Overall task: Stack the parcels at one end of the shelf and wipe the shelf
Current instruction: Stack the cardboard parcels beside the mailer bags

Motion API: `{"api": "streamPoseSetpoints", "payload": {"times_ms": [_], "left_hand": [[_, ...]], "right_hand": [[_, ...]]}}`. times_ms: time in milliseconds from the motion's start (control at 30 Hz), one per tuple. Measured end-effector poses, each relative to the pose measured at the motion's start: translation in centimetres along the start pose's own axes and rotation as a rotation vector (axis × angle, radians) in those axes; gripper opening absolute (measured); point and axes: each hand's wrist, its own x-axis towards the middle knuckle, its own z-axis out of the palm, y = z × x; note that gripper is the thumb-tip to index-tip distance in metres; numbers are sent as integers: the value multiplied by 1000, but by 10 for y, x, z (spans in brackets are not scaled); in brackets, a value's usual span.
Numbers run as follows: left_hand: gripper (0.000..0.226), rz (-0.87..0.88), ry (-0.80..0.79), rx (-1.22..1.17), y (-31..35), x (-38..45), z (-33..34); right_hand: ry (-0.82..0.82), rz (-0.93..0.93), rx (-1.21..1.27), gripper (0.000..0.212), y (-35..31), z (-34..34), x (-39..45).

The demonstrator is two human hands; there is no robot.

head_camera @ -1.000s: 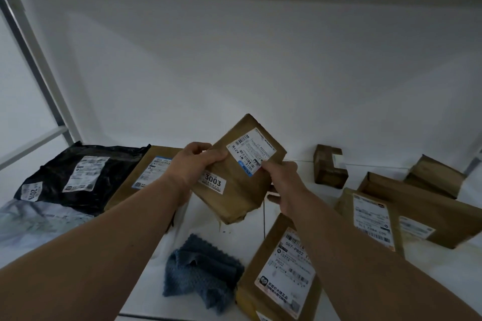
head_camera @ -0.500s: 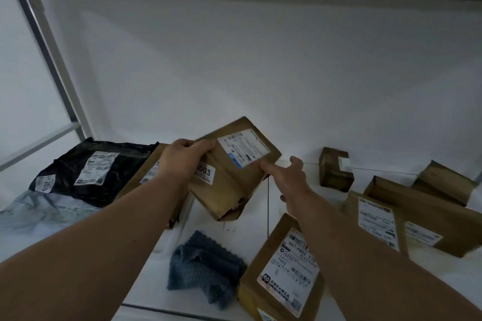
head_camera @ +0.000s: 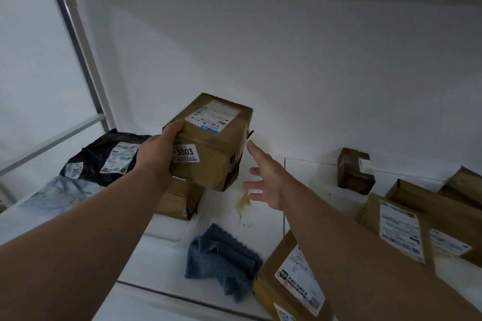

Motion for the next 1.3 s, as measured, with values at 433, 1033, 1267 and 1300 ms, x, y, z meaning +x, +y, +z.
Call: {"api": "streamPoseSetpoints", "payload": {"times_ms": [433,1033,1267,1300], "left_hand": [[24,55,-78,52,26,32,-68],[33,-160,-276,307,39,90,-89],[34,-225,-288,377,28,104,-97],[35,-241,-294,391,26,105,-99]], "right_hand": [[111,-70,81,88,-14,70,30],[210,-92,165,64,-24,138,74],[186,-63,42,64,-14,140,80],[178,-40,27,65,-11,140,81]]}}
